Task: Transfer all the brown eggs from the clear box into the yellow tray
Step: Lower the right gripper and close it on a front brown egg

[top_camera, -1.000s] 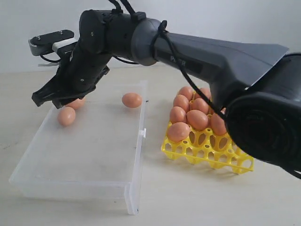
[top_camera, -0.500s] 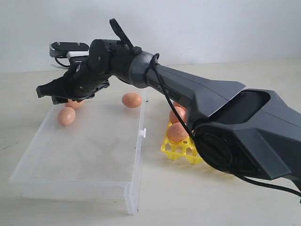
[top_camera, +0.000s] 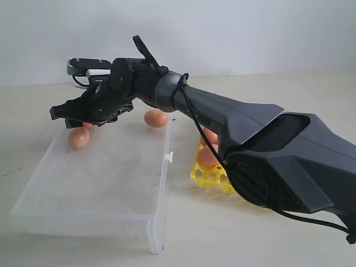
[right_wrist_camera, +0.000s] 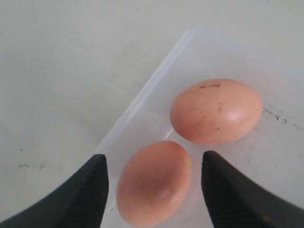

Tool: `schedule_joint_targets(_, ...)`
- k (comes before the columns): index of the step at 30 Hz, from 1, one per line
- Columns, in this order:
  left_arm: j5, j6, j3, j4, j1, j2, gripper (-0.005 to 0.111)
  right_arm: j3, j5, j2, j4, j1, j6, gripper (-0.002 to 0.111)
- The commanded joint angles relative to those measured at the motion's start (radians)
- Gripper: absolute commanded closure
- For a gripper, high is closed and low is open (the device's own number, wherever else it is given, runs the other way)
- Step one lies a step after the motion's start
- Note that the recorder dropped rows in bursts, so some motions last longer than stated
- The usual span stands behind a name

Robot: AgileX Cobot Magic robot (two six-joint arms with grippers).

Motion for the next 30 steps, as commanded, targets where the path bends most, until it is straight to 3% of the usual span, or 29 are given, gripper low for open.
schedule_joint_targets(1,-0.006,0.0,-0.004,-0.002,-0.006,-0.006,0.107,-0.011,-0.027,0.008,0.004,-0.008,0.001,0.051)
schedule_joint_targets(30,-0.006,0.0,-0.004,-0.002,-0.006,-0.006,0.107,-0.011,-0.073,0.073,0.026,-0.001,0.0,0.054)
